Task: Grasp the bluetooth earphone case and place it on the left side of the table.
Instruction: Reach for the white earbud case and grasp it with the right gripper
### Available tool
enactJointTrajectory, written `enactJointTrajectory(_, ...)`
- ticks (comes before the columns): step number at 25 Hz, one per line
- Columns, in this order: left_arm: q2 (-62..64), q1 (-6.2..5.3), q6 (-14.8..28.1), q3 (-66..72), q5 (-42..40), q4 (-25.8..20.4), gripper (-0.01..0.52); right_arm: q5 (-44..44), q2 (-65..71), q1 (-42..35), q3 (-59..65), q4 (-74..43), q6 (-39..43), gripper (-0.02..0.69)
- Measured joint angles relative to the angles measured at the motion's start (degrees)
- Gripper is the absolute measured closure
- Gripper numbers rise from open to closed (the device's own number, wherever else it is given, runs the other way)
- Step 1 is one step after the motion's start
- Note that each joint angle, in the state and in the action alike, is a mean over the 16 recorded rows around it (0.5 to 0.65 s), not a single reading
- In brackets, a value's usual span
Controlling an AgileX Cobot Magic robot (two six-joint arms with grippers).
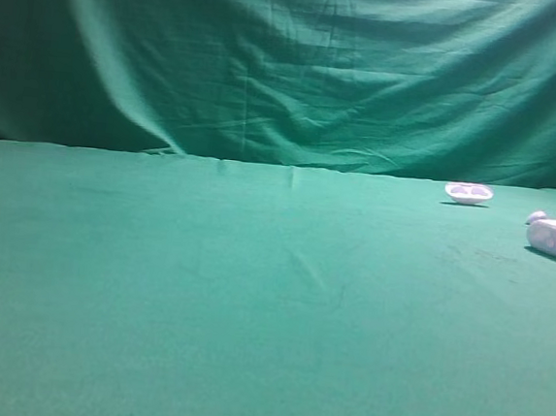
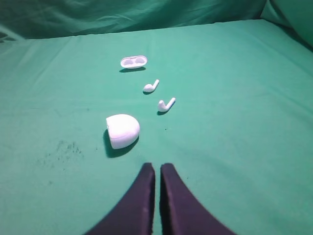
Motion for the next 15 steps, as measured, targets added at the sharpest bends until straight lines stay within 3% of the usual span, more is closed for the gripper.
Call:
enactJointTrajectory(7, 0.00, 0.00, 0.00, 0.00, 0.00, 0.00, 0.514, -3.56, 0.00, 0.00, 0.02, -1.22, -0.47, 0.665)
enactJointTrajectory(15, 0.00, 0.00, 0.00, 0.00, 0.00, 0.00, 0.514, -19.25, 0.17, 0.00, -0.31, -2.62, -0.97, 0.665)
